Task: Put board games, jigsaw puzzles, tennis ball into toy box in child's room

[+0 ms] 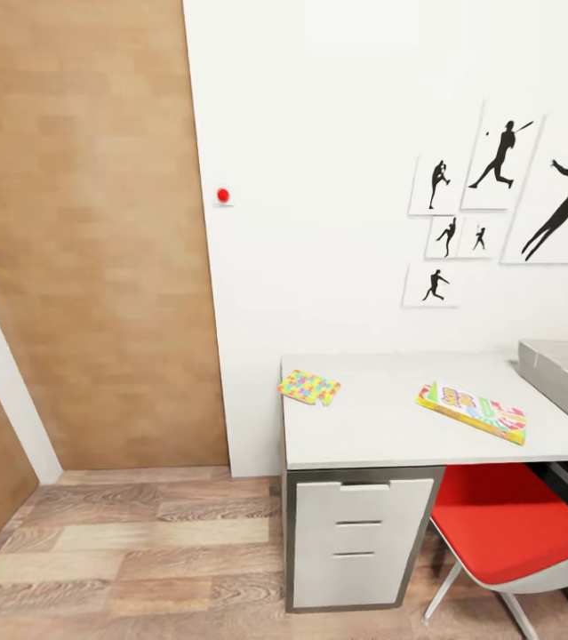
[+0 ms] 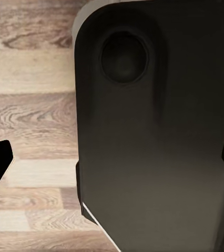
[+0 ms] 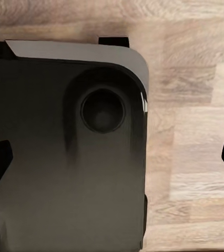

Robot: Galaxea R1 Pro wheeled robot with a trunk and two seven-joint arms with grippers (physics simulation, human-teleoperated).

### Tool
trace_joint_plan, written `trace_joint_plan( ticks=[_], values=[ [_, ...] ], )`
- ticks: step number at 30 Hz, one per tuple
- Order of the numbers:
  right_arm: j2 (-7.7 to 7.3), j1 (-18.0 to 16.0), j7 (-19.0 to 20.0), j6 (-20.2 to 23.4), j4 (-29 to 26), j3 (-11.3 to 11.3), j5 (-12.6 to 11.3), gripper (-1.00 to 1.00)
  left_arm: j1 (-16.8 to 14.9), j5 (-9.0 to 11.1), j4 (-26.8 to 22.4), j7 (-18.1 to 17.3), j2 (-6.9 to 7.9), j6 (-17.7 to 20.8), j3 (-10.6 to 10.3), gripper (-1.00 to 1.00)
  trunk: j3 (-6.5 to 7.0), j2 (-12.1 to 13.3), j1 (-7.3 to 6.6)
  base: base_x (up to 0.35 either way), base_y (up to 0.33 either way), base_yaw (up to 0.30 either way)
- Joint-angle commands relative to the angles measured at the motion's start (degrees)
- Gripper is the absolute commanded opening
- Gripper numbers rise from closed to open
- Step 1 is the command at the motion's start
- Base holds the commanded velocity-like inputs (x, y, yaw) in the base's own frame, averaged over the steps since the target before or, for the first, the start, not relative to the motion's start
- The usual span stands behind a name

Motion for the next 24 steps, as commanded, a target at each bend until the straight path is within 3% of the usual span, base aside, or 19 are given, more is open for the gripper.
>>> trace_joint_plan(
  ticks=[1, 24],
  values=[
    [-0.03, -0.07, 0.05, 0.01, 0.00, -0.04, -0.01, 1.00, -0.04, 0.05, -0.11, -0.01, 0.00, -0.02, 0.00, 1.00, -0.05, -0.03, 0.00, 0.000, 0.000, -0.282],
    [-0.23, -0.27, 0.06, 0.22, -0.03, -0.05, -0.02, 1.00, -0.78, 0.06, -0.26, -0.29, -0.32, -0.34, 0.01, 1.00, -0.05, -0.03, 0.00, 0.000, 0.000, -0.285]
  ],
)
